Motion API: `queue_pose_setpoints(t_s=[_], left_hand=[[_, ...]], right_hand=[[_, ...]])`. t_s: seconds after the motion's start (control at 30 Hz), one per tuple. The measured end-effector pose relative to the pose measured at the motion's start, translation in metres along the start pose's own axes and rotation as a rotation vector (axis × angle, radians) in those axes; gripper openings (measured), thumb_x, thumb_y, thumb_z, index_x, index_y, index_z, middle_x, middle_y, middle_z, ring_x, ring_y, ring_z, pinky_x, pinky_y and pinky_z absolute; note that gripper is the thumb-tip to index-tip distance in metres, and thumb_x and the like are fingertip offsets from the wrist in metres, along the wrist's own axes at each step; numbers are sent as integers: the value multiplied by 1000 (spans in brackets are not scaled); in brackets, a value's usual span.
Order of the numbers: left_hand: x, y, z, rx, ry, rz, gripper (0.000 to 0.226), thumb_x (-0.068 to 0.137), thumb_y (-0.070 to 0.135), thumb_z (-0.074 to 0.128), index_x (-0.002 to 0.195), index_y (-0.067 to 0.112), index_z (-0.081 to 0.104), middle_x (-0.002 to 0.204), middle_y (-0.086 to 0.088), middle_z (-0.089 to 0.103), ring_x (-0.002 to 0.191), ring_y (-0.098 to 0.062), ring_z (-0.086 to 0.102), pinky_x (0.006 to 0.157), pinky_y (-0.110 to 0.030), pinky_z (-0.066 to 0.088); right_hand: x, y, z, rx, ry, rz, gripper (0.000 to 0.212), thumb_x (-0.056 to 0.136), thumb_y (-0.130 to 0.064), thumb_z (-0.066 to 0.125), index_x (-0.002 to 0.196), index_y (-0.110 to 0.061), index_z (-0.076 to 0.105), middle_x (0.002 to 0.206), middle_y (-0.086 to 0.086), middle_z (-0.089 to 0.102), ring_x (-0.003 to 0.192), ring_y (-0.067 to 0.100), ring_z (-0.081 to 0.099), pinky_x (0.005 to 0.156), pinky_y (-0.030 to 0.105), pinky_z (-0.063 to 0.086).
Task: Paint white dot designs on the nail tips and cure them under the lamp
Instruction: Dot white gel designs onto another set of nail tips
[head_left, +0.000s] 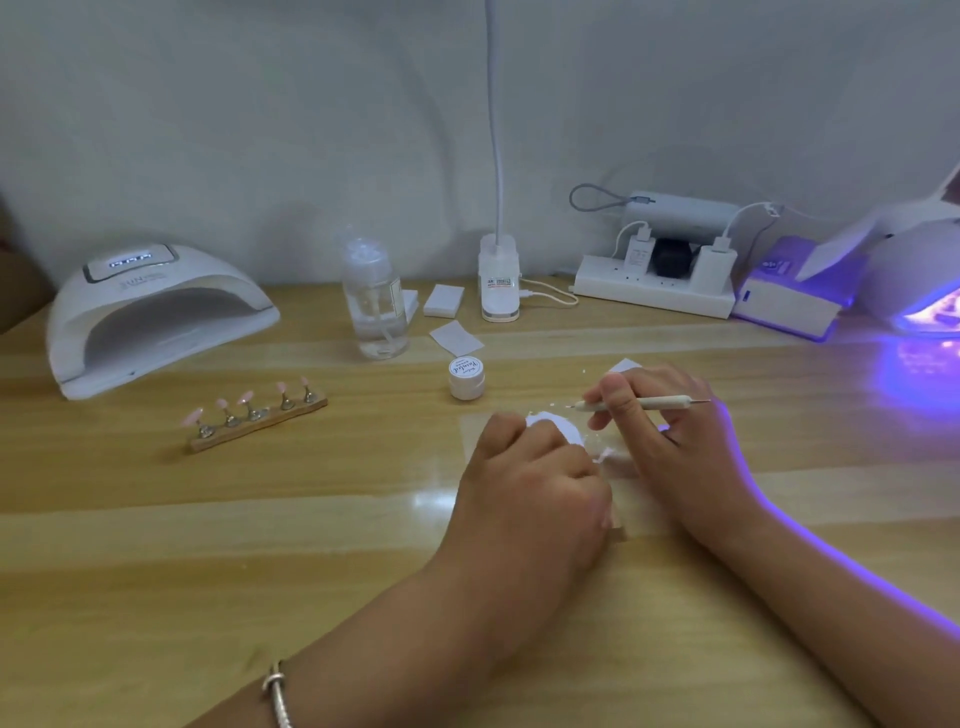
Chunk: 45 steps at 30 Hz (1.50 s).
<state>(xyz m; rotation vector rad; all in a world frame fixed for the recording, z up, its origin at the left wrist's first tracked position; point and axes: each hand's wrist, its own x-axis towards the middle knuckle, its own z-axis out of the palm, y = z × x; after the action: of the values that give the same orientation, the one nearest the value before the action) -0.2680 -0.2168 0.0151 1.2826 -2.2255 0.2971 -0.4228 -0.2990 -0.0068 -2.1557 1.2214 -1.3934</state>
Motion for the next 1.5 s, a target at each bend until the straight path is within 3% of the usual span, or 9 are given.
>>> queue_pose_setpoints(t_s=[0.13,0.23,0.33,0.5,0.67,0.77,0.83,1.07,1.5], left_hand=[[-19,5,-8,-67,252,116,13,83,18,73,70,20,73,77,12,73,69,-12,67,82,-30,39],[-37,5,-22,-325,284,28,3,81,20,79,78,20,78,78,15,73,63,-4,66,70,-24,47],[-53,3,-32,-635,164,-212,4,76,20,83,78,22,80,75,13,72,56,0,63,55,-10,42],[-60,-2,-29,-1150,0,-698,17,68,39,86,77,25,82,66,-3,74,50,-17,68,43,-20,43],[-60,-8,-25,-1257,-158,-785,13,71,24,83,81,16,81,76,-6,77,51,-20,69,39,-23,47],[-59,-11,-26,-1302,-167,-805,14,70,22,85,80,13,81,75,-9,76,50,-19,69,39,-23,47],[-59,-12,-26,-1320,-164,-810,13,71,21,85,80,12,81,75,-8,77,50,-20,69,40,-23,48],[-59,-12,-25,-1310,-128,-840,16,65,22,82,76,10,80,71,-12,75,47,-23,68,38,-25,48],[-58,-12,-25,-1334,-142,-806,7,73,12,79,76,6,79,70,-6,75,46,-19,67,39,-24,49]], right_hand=[[-2,-2,-2,14,31,-29,45,98,-45,43,76,-18,72,75,-21,67,92,3,61,88,45,46],[-2,-3,-2,29,71,-64,41,97,-42,49,76,-16,72,71,-13,69,86,6,62,83,40,47],[-2,-2,-2,90,97,-44,37,93,-40,62,70,-13,68,65,-14,64,74,8,60,72,27,45],[-8,-12,-5,333,152,56,36,100,-32,57,70,-13,64,61,-14,62,58,1,56,58,11,41],[-18,-49,-8,550,85,117,29,91,-39,67,66,-24,67,56,-1,63,50,16,58,47,21,42],[-32,-63,2,595,38,140,36,87,-29,68,55,-20,52,46,-8,45,42,11,39,44,19,32],[-42,-66,9,606,34,144,43,88,-26,66,56,-8,45,44,3,40,40,13,35,43,20,30],[-54,-76,16,722,24,142,40,89,-22,62,53,-16,44,40,-6,48,30,17,42,40,18,33],[-54,-77,20,623,-36,152,39,93,-10,62,58,-13,46,42,-6,53,31,27,53,37,22,39]])
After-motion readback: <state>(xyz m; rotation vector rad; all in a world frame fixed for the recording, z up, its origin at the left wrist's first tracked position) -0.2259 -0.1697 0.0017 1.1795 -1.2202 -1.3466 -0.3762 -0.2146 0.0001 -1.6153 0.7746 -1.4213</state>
